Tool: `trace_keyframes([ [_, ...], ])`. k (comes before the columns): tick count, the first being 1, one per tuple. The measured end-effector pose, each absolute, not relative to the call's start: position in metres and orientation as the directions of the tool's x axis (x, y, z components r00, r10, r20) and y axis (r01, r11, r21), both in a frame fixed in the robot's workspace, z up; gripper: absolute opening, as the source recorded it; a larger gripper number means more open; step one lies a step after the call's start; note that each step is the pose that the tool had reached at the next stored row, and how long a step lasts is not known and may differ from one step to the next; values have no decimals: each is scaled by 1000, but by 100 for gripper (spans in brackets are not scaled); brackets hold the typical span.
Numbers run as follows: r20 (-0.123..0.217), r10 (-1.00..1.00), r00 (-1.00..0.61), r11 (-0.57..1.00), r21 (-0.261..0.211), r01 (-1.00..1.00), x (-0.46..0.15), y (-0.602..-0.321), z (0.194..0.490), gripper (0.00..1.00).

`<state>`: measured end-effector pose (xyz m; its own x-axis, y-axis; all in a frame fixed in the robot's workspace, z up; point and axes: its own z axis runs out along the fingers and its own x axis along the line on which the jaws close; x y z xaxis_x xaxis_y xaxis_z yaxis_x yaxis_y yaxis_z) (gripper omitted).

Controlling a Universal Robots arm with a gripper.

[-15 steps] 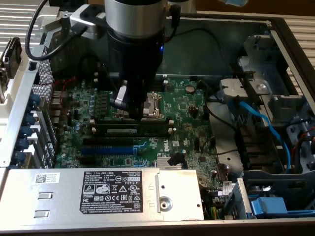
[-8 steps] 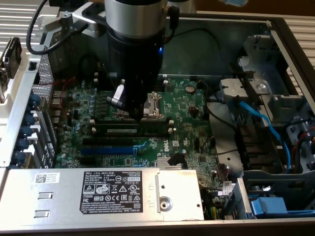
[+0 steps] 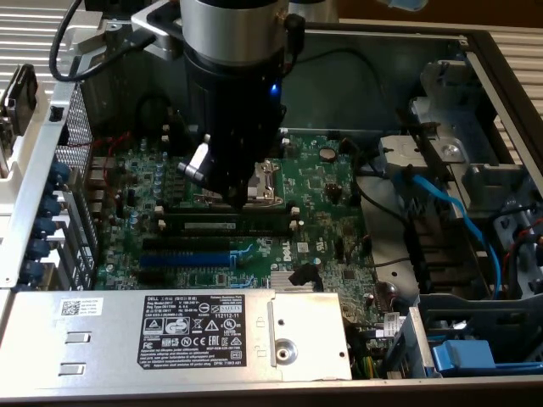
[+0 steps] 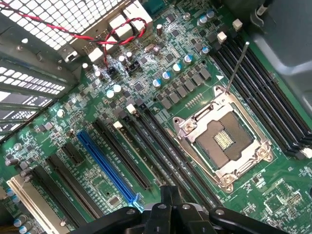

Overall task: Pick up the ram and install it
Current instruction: 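Press down the ram until it locks into place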

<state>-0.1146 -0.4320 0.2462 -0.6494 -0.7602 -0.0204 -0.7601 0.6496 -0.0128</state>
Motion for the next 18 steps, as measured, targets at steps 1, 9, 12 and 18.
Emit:
trace_keyframes([
  [1,-20,-750,-661,661,-13,-750,-115,-432,246,10],
  [9,-20,-658,-753,753,-13,-658,-115,-432,246,10],
  [12,-20,-621,-784,784,-13,-621,-115,-432,246,10],
  [18,-20,-549,-836,836,-13,-549,-115,-432,246,10],
])
